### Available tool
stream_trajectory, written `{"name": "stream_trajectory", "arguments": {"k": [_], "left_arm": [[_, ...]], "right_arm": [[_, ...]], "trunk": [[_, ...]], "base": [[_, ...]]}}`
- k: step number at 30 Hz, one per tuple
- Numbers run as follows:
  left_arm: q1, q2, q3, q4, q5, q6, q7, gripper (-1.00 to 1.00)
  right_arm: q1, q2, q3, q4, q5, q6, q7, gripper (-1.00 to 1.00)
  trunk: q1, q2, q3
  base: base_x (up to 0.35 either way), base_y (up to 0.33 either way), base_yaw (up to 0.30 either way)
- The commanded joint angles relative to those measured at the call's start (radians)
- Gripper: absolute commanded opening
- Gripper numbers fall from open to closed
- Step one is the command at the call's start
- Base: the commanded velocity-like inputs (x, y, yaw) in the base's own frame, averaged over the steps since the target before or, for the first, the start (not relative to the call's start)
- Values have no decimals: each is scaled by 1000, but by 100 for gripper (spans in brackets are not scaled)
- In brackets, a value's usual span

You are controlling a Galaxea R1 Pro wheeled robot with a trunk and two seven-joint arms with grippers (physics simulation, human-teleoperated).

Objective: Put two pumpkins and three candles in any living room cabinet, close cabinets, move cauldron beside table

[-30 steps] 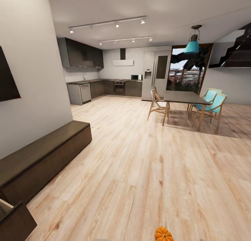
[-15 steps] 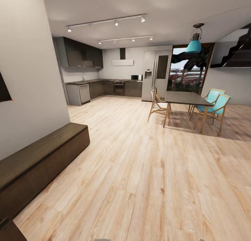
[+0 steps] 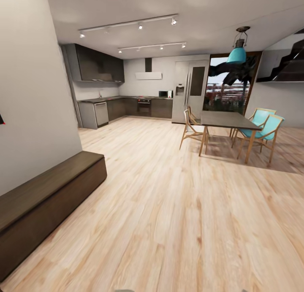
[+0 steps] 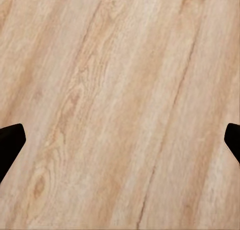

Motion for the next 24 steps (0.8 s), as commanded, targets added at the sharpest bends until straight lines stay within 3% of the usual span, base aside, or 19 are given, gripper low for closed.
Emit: {"name": "stream_trajectory", "arguments": {"k": [1, 7, 24], "left_arm": [[-1, 1, -5, -2, 5, 4, 9, 100], [-1, 1, -4, -2, 5, 4, 8, 100], [-1, 1, -4, -3, 5, 2, 9, 100]], "right_arm": [[-2, 0, 8, 5, -10, -6, 8, 100], [-2, 0, 8, 5, -11, -6, 8, 100], [-2, 0, 8, 5, -11, -6, 7, 100]], "trunk": [[0, 0, -1], [0, 0, -1], [0, 0, -1]], "base": [[300, -114, 0], [161, -80, 0], [-11, -52, 0]]}}
